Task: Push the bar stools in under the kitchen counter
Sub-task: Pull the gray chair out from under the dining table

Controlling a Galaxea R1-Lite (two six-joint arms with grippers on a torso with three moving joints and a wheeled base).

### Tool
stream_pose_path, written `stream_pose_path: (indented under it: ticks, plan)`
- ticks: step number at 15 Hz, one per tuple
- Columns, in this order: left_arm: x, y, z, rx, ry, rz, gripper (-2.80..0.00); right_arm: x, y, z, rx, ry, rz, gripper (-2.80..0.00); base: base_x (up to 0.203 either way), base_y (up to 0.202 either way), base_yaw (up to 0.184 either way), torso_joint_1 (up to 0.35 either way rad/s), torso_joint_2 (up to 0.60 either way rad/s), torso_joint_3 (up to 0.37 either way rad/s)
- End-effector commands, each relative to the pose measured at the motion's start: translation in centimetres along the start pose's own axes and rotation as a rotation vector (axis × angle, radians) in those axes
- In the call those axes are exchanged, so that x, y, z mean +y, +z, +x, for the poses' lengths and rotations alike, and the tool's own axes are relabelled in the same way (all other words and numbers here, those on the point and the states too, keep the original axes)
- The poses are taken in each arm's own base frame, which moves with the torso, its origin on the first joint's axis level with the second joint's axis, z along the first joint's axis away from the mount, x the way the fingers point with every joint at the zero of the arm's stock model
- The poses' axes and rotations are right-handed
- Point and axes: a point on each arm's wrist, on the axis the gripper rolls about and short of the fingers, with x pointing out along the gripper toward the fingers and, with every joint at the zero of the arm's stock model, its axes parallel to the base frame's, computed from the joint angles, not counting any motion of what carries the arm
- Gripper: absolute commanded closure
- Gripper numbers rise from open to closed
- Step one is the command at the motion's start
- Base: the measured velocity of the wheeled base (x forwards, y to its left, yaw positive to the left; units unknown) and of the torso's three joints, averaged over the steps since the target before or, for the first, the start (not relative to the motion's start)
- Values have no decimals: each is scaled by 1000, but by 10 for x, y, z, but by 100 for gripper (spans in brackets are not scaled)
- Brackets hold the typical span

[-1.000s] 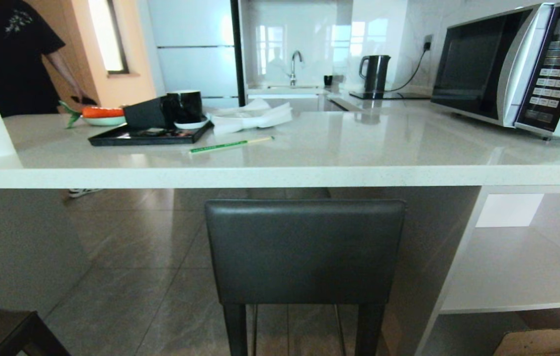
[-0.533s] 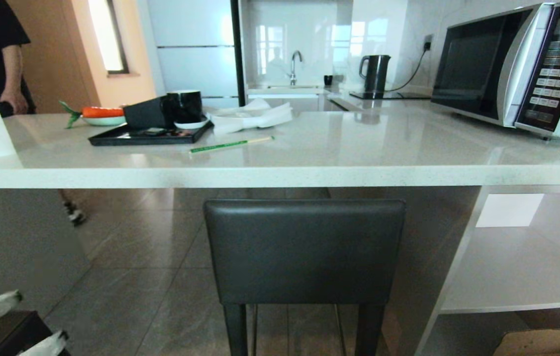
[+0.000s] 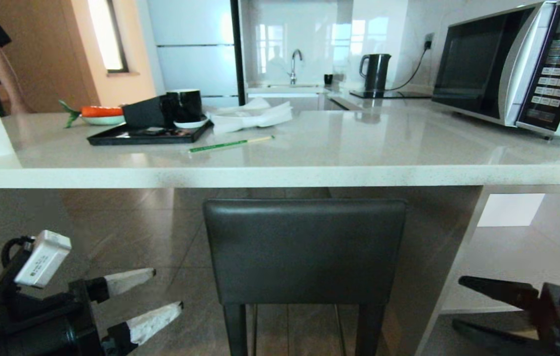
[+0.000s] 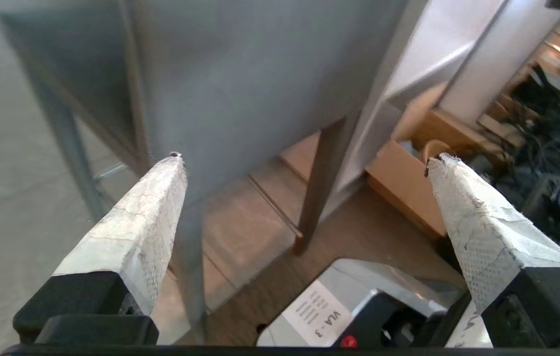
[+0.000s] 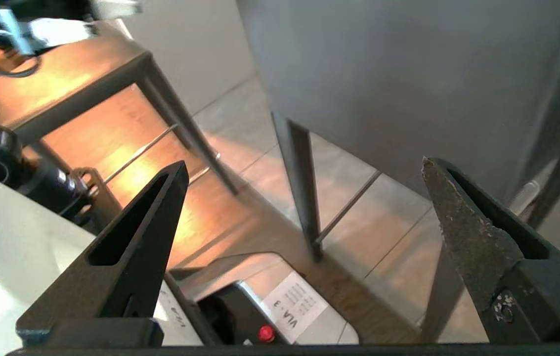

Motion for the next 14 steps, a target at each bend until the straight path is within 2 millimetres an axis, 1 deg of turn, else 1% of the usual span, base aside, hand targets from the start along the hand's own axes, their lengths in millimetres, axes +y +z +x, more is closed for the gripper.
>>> stream_pose_path:
  ticks: [1,3,4,5,6,7,10,12,14]
  plan:
    - [18,-18,23,73,-22,-51,-280,-13,-9,15,54,7,46,-280,0,0,0,0,0,0]
    - [34,-29,43,82,-51,-34,-280,-26,-13,29,54,7,36,-280,0,0,0,0,0,0]
    - [43,-39,52,91,-59,-24,-280,-34,-17,36,59,5,32,-280,0,0,0,0,0,0]
    - [50,-47,59,103,-71,-17,-280,-40,-21,42,61,2,25,-280,0,0,0,0,0,0]
    - [55,-49,63,83,-94,16,-280,-47,-25,49,53,-1,14,-280,0,0,0,0,0,0]
    - [60,-46,64,51,-107,53,-280,-55,-27,55,38,-5,-1,-280,0,0,0,0,0,0]
    - [75,-39,69,18,-98,72,-280,-72,-35,70,0,-13,-37,-280,0,0,0,0,0,0]
    - [76,-33,75,-5,-132,84,-280,-80,-39,78,-20,-9,-55,-280,0,0,0,0,0,0]
    - [71,-27,85,-18,-174,80,-280,-82,-39,80,-23,34,-60,-280,0,0,0,0,0,0]
